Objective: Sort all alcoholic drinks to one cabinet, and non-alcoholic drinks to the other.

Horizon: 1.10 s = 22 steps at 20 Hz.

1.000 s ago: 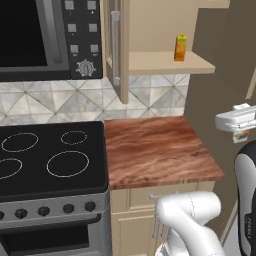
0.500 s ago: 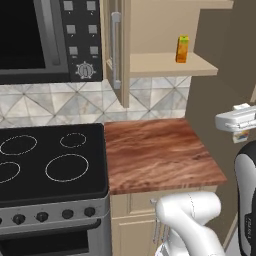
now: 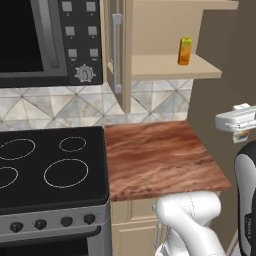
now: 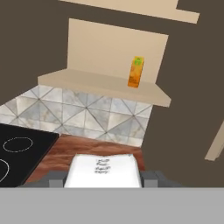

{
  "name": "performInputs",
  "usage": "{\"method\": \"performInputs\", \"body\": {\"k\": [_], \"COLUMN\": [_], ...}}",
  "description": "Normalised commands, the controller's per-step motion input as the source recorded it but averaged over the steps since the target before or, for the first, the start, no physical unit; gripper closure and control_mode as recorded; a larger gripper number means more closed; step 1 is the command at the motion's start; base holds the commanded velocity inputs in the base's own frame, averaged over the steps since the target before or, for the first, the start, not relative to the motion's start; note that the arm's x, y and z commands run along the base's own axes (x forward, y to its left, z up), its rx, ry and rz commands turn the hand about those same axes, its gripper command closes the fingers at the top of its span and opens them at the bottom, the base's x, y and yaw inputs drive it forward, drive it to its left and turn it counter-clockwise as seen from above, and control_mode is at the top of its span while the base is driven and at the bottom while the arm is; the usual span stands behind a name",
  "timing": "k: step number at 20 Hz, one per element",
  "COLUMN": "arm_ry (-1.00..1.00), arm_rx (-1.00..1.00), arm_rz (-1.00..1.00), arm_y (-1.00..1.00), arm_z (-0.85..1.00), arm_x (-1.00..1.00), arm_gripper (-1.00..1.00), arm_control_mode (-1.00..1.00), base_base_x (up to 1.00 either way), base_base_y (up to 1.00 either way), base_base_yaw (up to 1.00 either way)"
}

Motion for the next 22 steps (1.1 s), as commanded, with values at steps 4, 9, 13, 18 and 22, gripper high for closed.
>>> {"method": "performInputs", "body": {"k": [4, 9, 13, 18, 22], "arm_ry": [0.00, 0.00, 0.00, 0.00, 0.00], "arm_rx": [0.00, 0.00, 0.00, 0.00, 0.00], "arm_rz": [0.00, 0.00, 0.00, 0.00, 0.00], "arm_y": [0.00, 0.00, 0.00, 0.00, 0.00], "arm_z": [0.00, 0.00, 0.00, 0.00, 0.00], "arm_x": [0.00, 0.00, 0.00, 0.00, 0.00], "arm_gripper": [1.00, 1.00, 1.00, 1.00, 1.00], "arm_control_mode": [1.00, 1.00, 1.00, 1.00, 1.00], "base_base_x": [0.31, 0.33, 0.34, 0.34, 0.34], "base_base_y": [-0.05, -0.02, 0.00, 0.00, 0.00], "base_base_yaw": [0.00, 0.00, 0.00, 0.00, 0.00]}}
